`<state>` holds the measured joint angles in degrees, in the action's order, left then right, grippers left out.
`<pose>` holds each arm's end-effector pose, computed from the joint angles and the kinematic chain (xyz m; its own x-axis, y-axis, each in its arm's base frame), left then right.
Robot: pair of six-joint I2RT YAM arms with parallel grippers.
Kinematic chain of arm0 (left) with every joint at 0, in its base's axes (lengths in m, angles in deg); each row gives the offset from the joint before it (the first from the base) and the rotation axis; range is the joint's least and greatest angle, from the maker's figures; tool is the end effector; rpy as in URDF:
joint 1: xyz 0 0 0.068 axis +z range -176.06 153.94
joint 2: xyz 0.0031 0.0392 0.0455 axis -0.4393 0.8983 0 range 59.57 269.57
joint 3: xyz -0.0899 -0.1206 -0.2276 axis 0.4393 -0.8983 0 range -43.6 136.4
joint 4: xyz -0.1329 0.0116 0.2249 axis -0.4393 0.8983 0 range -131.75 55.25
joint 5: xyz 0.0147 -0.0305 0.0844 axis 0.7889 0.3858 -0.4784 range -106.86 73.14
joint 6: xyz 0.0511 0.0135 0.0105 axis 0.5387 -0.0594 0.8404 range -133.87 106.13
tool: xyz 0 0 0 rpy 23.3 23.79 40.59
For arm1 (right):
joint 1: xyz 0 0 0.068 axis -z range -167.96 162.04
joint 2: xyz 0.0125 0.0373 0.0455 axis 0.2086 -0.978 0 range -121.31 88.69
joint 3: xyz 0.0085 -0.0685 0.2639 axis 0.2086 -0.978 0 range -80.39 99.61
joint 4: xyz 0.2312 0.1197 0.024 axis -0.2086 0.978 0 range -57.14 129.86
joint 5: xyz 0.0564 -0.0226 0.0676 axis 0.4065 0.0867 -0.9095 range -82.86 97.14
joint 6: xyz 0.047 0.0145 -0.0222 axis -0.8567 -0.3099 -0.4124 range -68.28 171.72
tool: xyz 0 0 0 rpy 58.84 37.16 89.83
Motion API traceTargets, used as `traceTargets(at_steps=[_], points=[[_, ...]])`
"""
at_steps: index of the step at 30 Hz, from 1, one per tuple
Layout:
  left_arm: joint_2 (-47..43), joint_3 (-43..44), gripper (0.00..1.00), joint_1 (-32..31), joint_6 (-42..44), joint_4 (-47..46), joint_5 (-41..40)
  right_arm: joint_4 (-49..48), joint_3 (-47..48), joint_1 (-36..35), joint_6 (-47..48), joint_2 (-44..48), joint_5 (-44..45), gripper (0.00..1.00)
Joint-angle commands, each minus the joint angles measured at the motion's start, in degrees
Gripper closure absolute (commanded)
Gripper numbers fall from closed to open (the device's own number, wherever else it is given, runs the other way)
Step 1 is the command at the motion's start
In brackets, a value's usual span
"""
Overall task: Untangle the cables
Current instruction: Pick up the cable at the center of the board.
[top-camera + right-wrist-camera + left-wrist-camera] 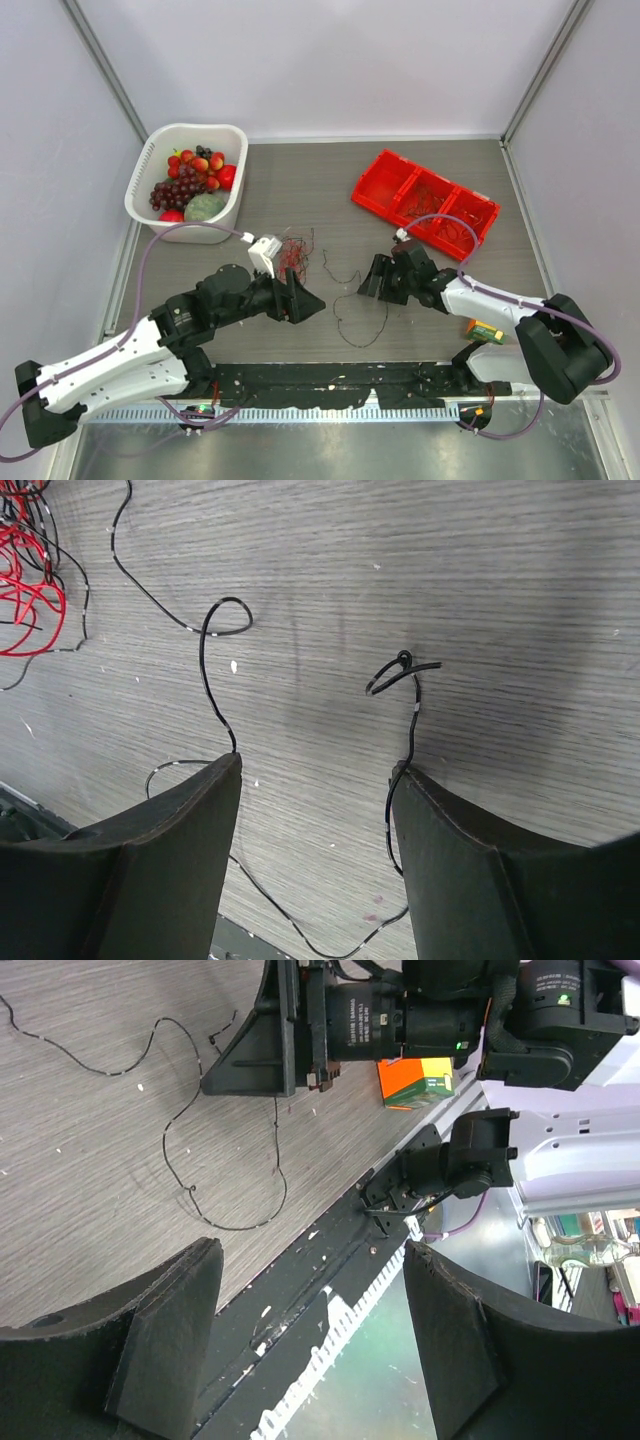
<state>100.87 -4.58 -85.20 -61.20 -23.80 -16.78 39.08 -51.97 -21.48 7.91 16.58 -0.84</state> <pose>0.0880 -0.1475 0.3002 -0.7518 -0.1750 -0.6357 0.4519 0.5652 -0.6901 0.1872 0.1300 0.1553 -0.8905 0.2325 -0.3910 -0.0069 0.8526 0.5226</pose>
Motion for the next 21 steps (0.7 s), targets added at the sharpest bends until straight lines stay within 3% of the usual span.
traceTargets(at_steps=[1,6,11,21], points=[[-1.22,-0.62,0.24,-0.11,-1.18,-0.29,-1.04,-3.67,1.20,0.03,-3.38,1.53,1.40,0.34],[-2.97,-0.79,0.23,-0.19,-1.27,1.55,-0.87,-5.85,-0.56,0.12,-7.33,7.07,1.31,0.29],[-5.35,-1.14,0.23,-0.19,-0.66,2.87,-1.74,-12.11,-0.66,-0.14,-10.77,4.45,-1.77,0.27],[-7.37,-1.85,0.23,-0.19,0.22,3.49,-2.63,0.72,8.40,-3.66,-2.96,-2.76,10.42,0.27]])
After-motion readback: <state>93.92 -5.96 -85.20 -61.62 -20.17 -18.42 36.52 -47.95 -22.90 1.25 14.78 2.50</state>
